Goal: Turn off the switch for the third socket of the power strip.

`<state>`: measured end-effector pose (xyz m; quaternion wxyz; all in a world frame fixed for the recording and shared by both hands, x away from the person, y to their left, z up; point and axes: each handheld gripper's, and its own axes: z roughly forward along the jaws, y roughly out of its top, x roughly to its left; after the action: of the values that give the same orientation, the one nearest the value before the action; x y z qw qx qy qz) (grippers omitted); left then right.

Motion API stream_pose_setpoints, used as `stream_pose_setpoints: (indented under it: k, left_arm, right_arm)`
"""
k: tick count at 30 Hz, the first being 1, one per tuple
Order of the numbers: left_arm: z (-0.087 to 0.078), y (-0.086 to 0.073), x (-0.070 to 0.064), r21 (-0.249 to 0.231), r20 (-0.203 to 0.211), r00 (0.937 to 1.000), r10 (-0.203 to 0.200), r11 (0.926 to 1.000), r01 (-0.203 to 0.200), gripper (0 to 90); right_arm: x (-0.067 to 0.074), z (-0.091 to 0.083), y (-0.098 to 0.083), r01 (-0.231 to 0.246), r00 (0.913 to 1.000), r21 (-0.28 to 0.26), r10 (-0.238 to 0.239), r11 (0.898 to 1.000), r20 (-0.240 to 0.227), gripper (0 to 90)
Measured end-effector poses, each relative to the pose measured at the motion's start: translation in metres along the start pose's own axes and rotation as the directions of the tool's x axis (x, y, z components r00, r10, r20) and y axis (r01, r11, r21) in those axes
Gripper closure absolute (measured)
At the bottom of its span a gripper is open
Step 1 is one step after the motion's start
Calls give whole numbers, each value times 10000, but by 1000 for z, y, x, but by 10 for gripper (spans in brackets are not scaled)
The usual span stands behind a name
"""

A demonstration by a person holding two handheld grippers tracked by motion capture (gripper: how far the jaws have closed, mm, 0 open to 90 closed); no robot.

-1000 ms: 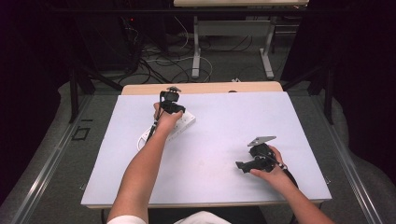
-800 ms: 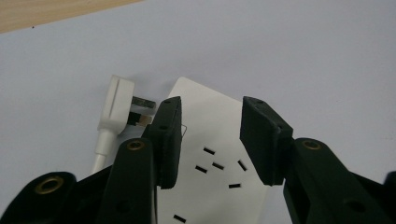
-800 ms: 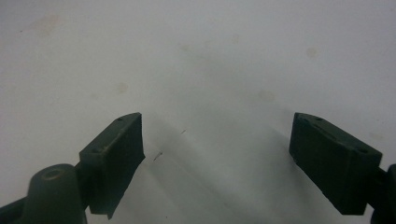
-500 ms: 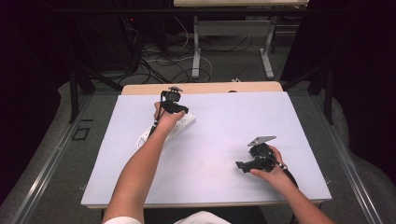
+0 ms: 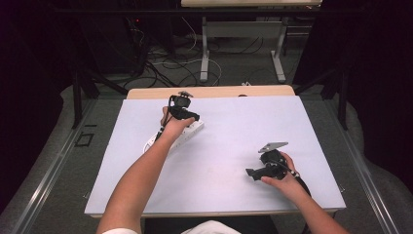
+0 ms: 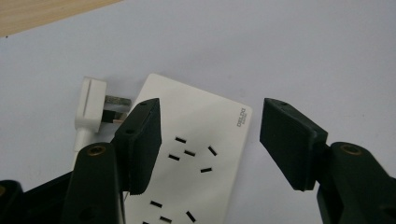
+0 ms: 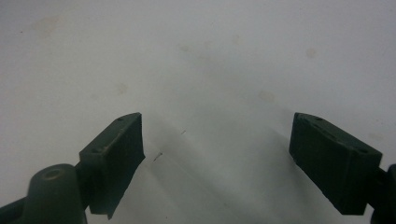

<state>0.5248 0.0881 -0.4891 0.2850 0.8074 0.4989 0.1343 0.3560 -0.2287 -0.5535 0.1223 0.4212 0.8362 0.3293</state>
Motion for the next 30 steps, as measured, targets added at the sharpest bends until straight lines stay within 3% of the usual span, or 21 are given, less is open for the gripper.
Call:
stream_pose_setpoints:
  k: [10, 14, 19, 23, 25, 26, 30]
  left_arm:
    - [-10, -3, -10, -101, 364, 9962, 797, 9968, -794, 335]
    - [-13, -5, -16, 110, 837, 9944, 650, 9978, -661, 305]
    - [-17, -8, -26, 227, 1134, 9911, 699, 9971, -729, 285]
    - [-22, -10, -34, 369, 1297, 9873, 916, 9946, -972, 246]
    - [-23, -12, -39, 433, 1496, 9862, 704, 9960, -776, 234]
    - [-24, -12, -40, 485, 1579, 9835, 888, 9940, -976, 218]
    - [-29, -17, -47, 559, 1911, 9761, 1032, 9917, -1158, 159]
  right_arm:
    - [0, 0, 0, 44, 10000, -8, -44, 10000, 18, 170]
    - [0, 0, 0, -2, 10000, 6, 2, 10000, 22, 170]
    - [1, 0, 0, 9, 10000, 26, -9, 10000, -3, 170]
    - [1, 0, 0, 61, 10000, 18, -61, 10000, 11, 170]
    - [1, 0, 0, 46, 10000, 13, -46, 10000, 0, 170]
    - [0, -1, 0, 143, 9999, 44, -143, 9999, -2, 170]
    - [1, 0, 0, 84, 10000, -20, -84, 10000, 44, 170]
